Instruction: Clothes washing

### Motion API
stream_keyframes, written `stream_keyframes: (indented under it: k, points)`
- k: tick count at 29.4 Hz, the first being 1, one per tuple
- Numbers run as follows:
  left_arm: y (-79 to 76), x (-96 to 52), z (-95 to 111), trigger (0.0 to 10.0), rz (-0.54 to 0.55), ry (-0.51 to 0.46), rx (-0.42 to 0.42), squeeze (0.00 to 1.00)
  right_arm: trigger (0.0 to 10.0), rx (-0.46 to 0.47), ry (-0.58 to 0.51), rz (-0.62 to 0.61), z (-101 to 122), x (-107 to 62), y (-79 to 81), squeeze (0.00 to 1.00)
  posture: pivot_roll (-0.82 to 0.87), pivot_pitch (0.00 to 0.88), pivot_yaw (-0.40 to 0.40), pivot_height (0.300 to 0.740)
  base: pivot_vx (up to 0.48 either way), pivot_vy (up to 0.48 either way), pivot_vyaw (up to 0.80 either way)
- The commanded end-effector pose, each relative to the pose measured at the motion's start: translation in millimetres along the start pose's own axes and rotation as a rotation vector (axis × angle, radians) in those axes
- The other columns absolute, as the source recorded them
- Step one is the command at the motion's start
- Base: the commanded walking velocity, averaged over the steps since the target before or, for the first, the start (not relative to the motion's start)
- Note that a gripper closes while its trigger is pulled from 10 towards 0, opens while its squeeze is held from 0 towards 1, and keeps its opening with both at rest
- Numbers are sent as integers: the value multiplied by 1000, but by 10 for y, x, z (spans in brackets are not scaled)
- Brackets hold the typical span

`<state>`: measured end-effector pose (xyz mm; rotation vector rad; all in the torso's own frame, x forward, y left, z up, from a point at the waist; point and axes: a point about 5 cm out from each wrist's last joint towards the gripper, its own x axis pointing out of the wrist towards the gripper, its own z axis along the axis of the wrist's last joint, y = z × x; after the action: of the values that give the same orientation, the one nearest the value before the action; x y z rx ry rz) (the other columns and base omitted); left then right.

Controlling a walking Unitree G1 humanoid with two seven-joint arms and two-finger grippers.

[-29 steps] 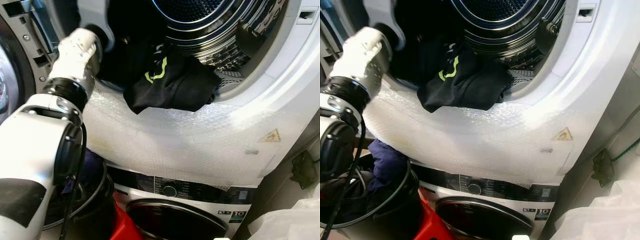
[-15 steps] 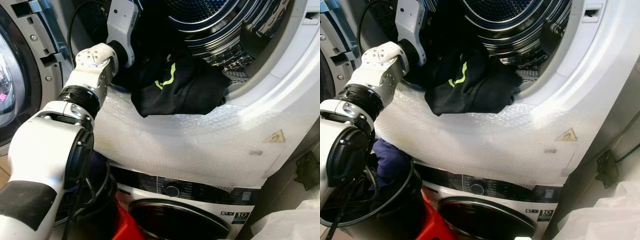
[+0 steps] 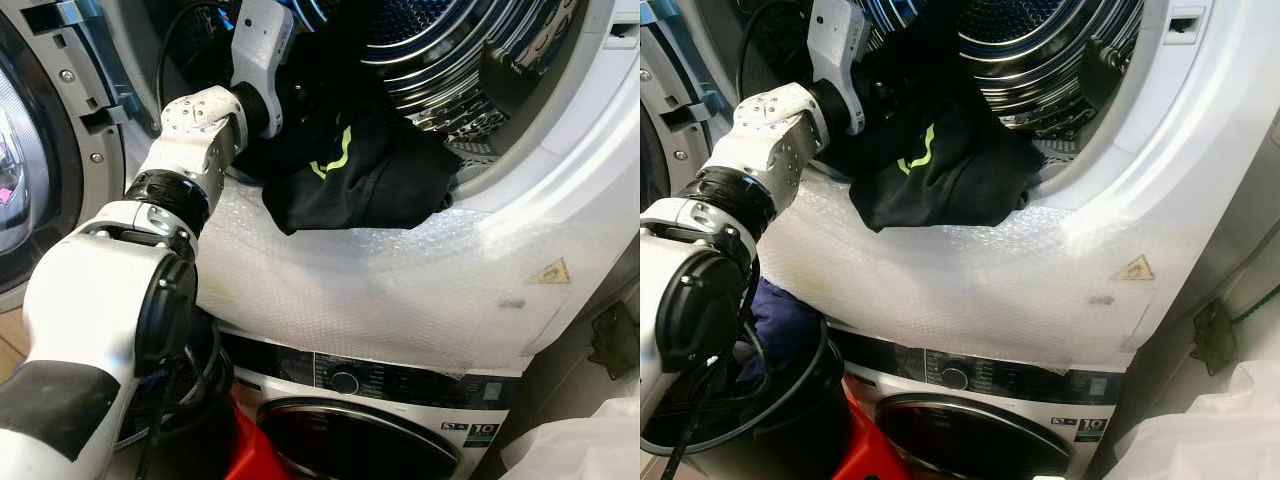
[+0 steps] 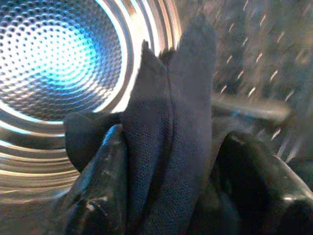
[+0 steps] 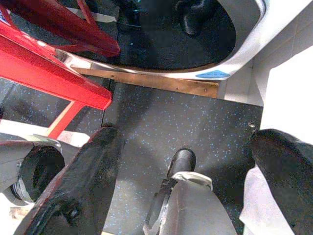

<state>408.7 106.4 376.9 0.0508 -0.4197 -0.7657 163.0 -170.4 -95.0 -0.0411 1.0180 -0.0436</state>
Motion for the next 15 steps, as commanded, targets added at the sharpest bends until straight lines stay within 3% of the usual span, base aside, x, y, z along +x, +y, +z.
stream_keyframes:
  k: [1, 8, 11, 14, 15]
  points:
    - [-12, 50, 186, 10000, -32, -62, -36, 1000, 10000, 16, 8, 10, -40, -6, 53, 0, 43, 0, 145, 740, 0, 0, 0]
    - [-12, 53, 337, 10000, -101, -126, -125, 1000, 10000, 16, 9, 9, -41, -6, 57, 0, 50, 0, 146, 740, 0, 0, 0]
    - [-3, 47, 348, 10000, -94, -114, -75, 1000, 10000, 15, 10, 10, -41, -6, 59, 0, 55, 0, 144, 740, 0, 0, 0]
    - [103, 28, 282, 10000, 90, -34, -14, 1000, 10000, 8, 12, 16, -38, -5, 71, 0, 62, 0, 141, 740, 0, 0, 0]
    - [105, 24, 264, 10000, 88, -17, -12, 1000, 10000, 8, 11, 17, -35, -5, 73, 0, 60, 0, 141, 740, 0, 0, 0]
